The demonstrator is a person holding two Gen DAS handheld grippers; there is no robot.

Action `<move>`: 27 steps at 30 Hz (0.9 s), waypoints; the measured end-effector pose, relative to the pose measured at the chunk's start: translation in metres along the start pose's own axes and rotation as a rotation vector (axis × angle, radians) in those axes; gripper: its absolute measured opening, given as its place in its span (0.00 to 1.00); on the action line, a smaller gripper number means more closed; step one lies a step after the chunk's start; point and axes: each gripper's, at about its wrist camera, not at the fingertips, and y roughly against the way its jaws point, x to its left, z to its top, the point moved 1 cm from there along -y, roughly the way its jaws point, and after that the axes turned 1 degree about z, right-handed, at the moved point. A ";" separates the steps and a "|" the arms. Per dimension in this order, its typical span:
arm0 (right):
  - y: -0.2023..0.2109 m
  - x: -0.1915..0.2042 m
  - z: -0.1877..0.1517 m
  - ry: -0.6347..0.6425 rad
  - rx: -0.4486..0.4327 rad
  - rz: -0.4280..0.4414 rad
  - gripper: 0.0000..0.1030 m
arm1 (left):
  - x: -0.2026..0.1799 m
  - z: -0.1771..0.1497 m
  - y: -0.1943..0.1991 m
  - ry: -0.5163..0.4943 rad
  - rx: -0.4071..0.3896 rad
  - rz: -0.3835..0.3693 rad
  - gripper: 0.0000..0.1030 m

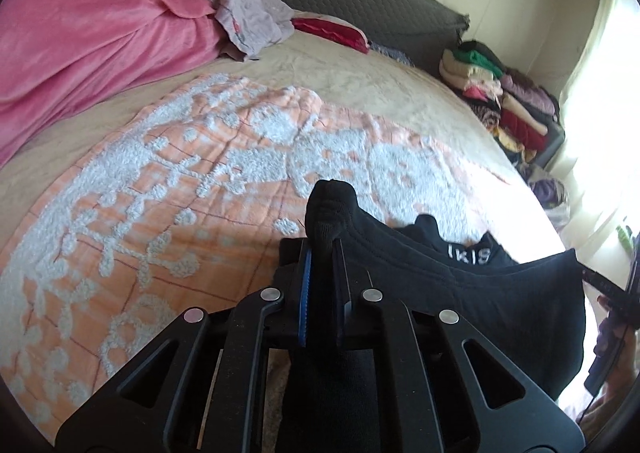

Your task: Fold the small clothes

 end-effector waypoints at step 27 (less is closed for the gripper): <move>-0.045 -0.017 -0.036 -0.074 0.112 -0.142 0.26 | -0.005 -0.008 -0.036 -0.106 0.083 0.194 0.24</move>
